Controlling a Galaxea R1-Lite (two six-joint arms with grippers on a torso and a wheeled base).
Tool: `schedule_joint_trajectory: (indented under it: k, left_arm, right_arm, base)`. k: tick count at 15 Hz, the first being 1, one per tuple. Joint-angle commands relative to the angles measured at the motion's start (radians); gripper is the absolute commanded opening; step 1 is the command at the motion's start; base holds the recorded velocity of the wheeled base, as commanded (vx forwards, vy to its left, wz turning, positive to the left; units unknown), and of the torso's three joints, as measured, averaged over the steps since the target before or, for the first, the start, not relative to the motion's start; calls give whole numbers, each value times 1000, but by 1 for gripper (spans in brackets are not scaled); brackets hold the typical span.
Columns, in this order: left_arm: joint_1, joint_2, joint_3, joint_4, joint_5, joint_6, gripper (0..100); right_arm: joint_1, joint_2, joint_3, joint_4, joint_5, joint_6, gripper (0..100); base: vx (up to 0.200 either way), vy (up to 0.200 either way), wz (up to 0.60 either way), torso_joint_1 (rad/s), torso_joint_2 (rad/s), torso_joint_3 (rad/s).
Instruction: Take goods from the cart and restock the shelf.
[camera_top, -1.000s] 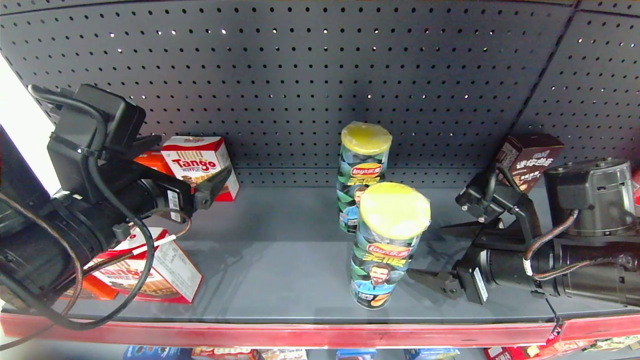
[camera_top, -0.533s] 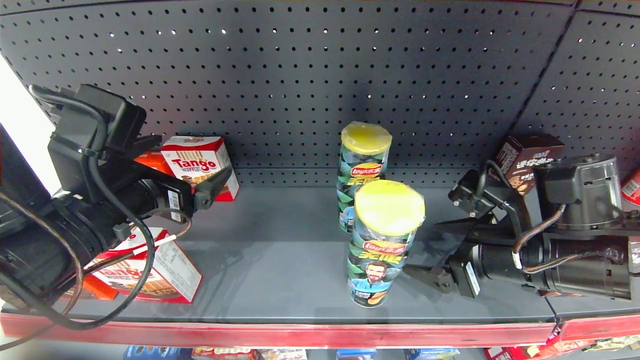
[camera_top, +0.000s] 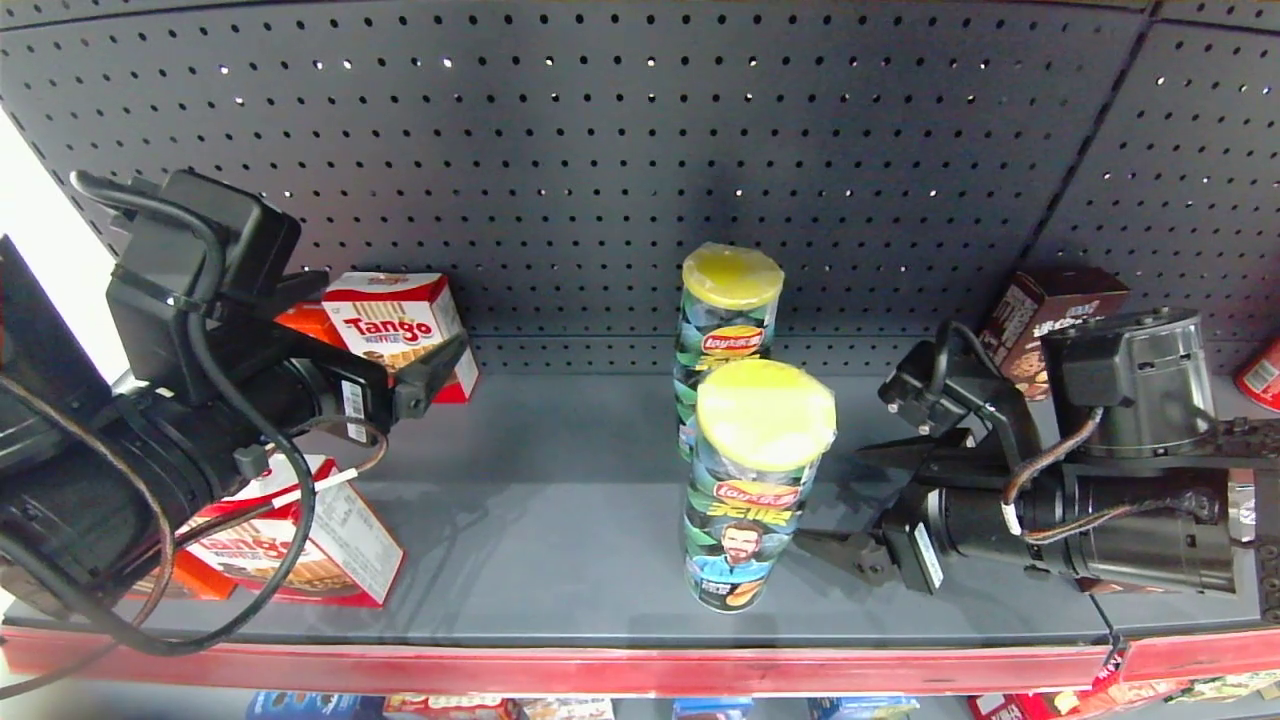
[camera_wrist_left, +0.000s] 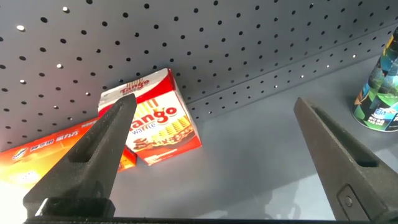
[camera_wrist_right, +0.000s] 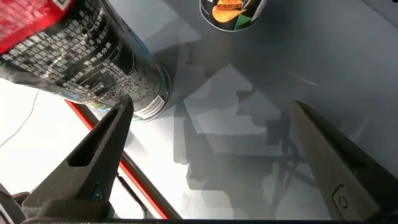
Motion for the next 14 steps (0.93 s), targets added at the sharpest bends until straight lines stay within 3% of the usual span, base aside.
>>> schedule_joint_trajectory:
  k: [1,14]
  left_arm:
    - [-1,3,0,0,1,0,100]
    - [1,3,4,0,1,0,100]
  right_arm:
    - [2,4,-1,0,-1,0,100]
    - [2,10,-1,0,-1,0,100]
  base:
    - [0,0,0,0,0,0]
    - [0,0,0,0,0,0]
